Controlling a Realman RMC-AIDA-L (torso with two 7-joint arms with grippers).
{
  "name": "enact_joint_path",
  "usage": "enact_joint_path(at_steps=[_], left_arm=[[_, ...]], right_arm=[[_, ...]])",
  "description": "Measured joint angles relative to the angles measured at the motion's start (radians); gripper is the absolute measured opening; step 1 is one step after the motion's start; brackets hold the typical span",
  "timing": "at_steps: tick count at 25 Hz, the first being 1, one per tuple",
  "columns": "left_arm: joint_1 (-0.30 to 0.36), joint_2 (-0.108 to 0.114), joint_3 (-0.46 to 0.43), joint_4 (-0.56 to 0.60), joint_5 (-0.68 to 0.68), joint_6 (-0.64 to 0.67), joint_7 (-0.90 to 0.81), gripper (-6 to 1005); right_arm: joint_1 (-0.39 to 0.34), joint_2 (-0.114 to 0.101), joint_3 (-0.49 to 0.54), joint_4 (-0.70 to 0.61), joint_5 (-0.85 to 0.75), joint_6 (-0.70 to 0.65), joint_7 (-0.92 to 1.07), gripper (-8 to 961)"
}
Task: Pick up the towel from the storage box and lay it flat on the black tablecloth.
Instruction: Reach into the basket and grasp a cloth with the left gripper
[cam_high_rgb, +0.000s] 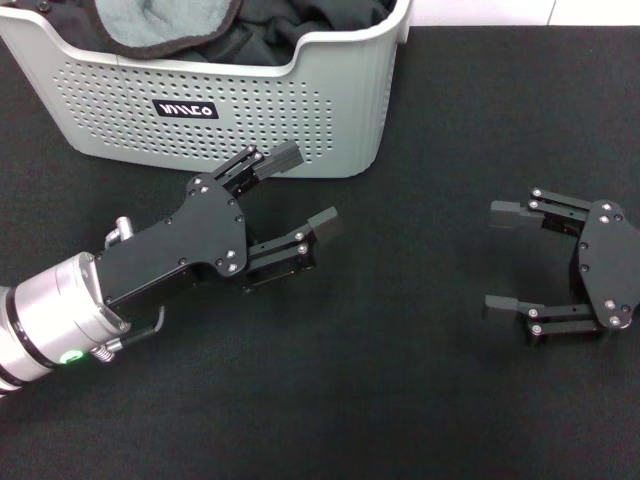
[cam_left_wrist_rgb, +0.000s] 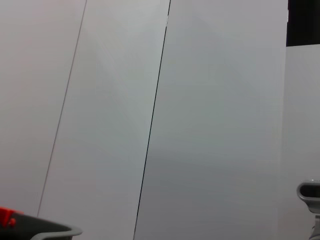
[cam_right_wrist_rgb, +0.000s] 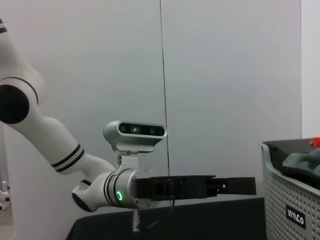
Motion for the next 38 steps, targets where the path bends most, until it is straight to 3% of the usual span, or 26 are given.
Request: enact_joint_path(at_steps=[13, 24, 38], left_arm=[[0.004, -0.003, -0.030, -0.009, -0.002, -0.004, -0.007, 888], [0.094, -0.054, -0.443, -0.024, -0.004, -0.057, 0.005, 887], [0.001, -0.065, -0.480, -0.103, -0.122, -0.243, -0.002, 887]], right_arm=[[-0.002, 0.000, 0.002, 0.002, 0.002, 0.000, 0.000, 885], [-0.008, 0.000, 0.003, 0.039, 0.015, -0.004, -0.021, 884], [-0.012, 0.000, 0.016, 0.066, 0.015, -0.003, -0.036, 878]])
